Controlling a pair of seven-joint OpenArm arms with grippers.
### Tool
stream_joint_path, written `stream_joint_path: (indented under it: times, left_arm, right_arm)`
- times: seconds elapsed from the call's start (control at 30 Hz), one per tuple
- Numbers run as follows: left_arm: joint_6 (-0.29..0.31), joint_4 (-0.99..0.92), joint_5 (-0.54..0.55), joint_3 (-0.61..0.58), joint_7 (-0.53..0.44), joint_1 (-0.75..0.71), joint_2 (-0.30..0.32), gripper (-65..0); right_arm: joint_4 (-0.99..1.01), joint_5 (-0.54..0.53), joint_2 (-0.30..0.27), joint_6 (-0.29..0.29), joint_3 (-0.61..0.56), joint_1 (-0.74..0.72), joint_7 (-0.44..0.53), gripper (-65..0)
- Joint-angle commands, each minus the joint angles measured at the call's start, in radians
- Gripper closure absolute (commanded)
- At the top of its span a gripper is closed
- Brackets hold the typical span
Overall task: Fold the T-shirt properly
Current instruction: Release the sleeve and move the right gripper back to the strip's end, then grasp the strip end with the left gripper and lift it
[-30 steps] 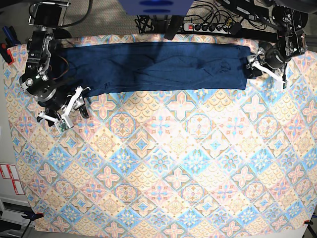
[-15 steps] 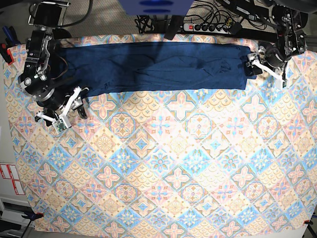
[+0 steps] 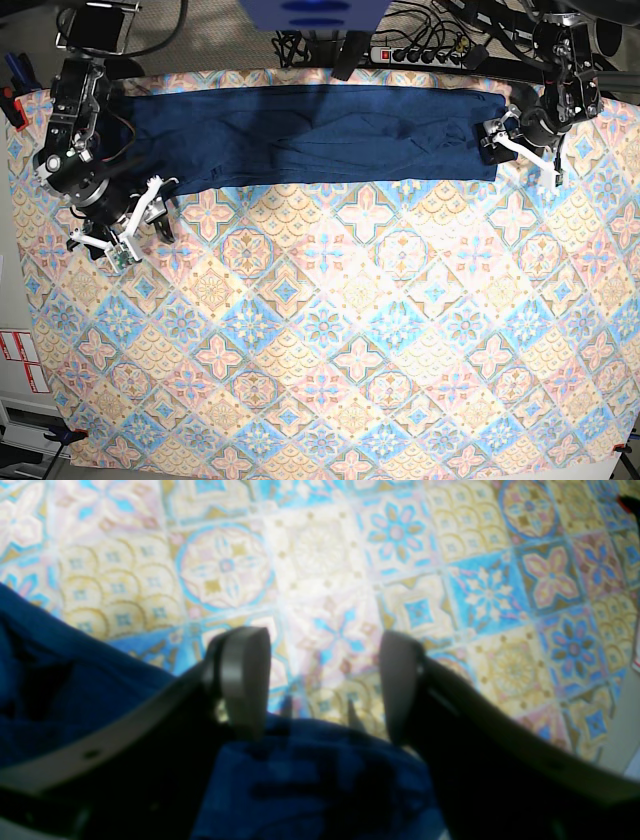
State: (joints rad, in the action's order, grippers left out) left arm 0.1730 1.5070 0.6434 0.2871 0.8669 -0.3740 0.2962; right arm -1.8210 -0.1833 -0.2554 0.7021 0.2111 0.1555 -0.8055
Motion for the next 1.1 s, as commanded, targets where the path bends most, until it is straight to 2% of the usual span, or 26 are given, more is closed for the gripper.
stream_joint_path:
  times: [0.0,0.2,0.37,0.63,0.7,0.73,0.87,0.93,1.07]
  left_arm:
    - [0.007,0.008,0.017,-0.010,0.028,-0.004,-0.013,-44.2]
    - [0.007,0.059,0.019,-0.144,0.027,-0.015,-0.021,-44.2]
    - [0.007,0.088,0.019,-0.162,0.027,-0.043,-0.044,-44.2]
    - [0.007,0.105,0.019,-0.162,0.025,-0.056,-0.048,-43.4]
    - [0.007,0.105,0.019,-0.160,0.025,-0.056,-0.047,-38.9]
    - [0.007,0.105,0.019,-0.159,0.025,-0.056,-0.047,-34.3]
    - [0.007,0.105,0.019,-0.148,0.021,-0.053,-0.045,-10.2]
    - [0.007,0.108,0.019,-0.113,-0.015,-0.056,-0.047,-0.9]
    - [0.007,0.111,0.019,-0.039,-0.036,-0.061,-0.045,0.0]
  right_arm:
    - [-0.023,-0.011,-0.012,-0.004,0.006,-0.010,0.024,-33.8]
    - [-0.023,-0.011,-0.012,-0.004,0.006,-0.010,0.024,-33.8]
    - [-0.023,-0.011,-0.012,-0.004,0.006,-0.010,0.024,-33.8]
    - [-0.023,-0.011,-0.012,-0.004,0.006,-0.010,0.024,-33.8]
    - [-0.023,-0.011,-0.012,-0.004,0.006,-0.009,0.024,-33.8]
    - [-0.023,-0.011,-0.012,-0.004,0.006,-0.009,0.024,-33.8]
    - [-0.023,-0.011,-0.012,-0.004,0.006,-0.007,0.024,-33.8]
    - [-0.023,-0.011,-0.012,-0.004,0.006,0.006,0.024,-33.8]
    - [-0.023,-0.011,-0.012,-0.004,0.006,0.019,0.024,-33.8]
